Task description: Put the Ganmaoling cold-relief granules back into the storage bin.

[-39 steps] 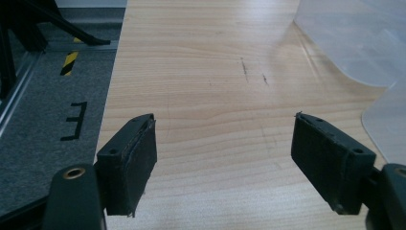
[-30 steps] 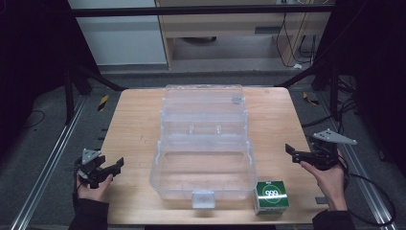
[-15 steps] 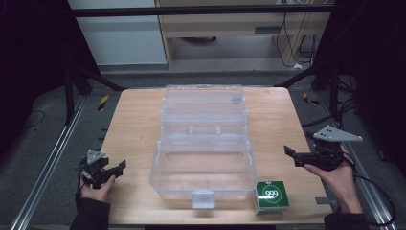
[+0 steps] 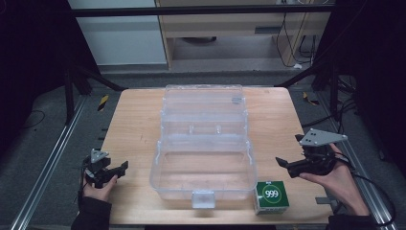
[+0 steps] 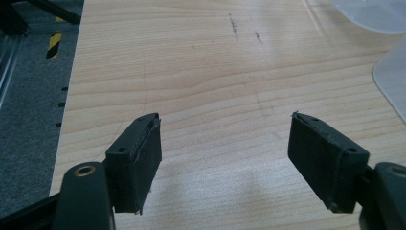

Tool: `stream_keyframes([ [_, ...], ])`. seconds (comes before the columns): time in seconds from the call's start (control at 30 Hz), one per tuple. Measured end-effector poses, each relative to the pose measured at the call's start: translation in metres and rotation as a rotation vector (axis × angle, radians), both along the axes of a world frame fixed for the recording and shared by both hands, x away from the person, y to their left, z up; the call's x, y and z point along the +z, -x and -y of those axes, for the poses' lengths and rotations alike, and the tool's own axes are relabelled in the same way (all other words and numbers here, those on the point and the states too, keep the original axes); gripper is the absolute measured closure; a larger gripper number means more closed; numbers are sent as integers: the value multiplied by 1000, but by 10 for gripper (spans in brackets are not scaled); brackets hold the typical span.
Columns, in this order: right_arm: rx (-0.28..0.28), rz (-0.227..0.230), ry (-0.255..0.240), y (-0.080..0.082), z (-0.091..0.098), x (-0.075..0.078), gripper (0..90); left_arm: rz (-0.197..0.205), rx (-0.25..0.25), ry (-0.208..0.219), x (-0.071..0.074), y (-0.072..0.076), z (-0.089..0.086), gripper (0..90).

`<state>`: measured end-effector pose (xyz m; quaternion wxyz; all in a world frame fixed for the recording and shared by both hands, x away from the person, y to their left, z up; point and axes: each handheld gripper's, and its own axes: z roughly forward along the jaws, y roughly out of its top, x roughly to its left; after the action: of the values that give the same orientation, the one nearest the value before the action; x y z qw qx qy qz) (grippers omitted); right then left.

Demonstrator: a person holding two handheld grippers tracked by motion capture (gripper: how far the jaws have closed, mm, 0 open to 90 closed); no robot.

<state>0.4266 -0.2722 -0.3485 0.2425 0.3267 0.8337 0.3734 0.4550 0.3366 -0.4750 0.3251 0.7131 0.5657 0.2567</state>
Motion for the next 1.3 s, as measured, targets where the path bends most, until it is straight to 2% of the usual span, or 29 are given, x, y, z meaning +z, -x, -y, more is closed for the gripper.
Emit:
stream_keyframes([
  [0.13, 50, -15, 51, 5, -7, 3, 34, 6, -5, -9, 1, 1, 1, 263],
  [0.23, 106, -48, 90, 9, -14, 3, 34, -1, -6, -8, 0, 0, 1, 263],
  [0.4, 181, -99, 193, 12, -25, -2, 25, -4, -13, -14, 0, -1, 3, 263],
  [0.5, 199, -99, 210, 14, -27, -3, 23, -3, -16, -14, 0, -1, 3, 263],
  [0.53, 225, -109, 216, 15, -30, -5, 23, -5, -18, -14, 0, -1, 3, 263],
  [0.6, 242, -123, 235, 16, -31, -8, 23, -7, -19, -18, -1, -1, 3, 262],
  [1.13, 342, -195, 309, 22, -41, -29, 15, -13, -29, -33, -2, -1, 5, 261],
  [1.3, 383, -220, 358, 26, -47, -37, 5, -17, -31, -40, -2, -2, 5, 261],
])
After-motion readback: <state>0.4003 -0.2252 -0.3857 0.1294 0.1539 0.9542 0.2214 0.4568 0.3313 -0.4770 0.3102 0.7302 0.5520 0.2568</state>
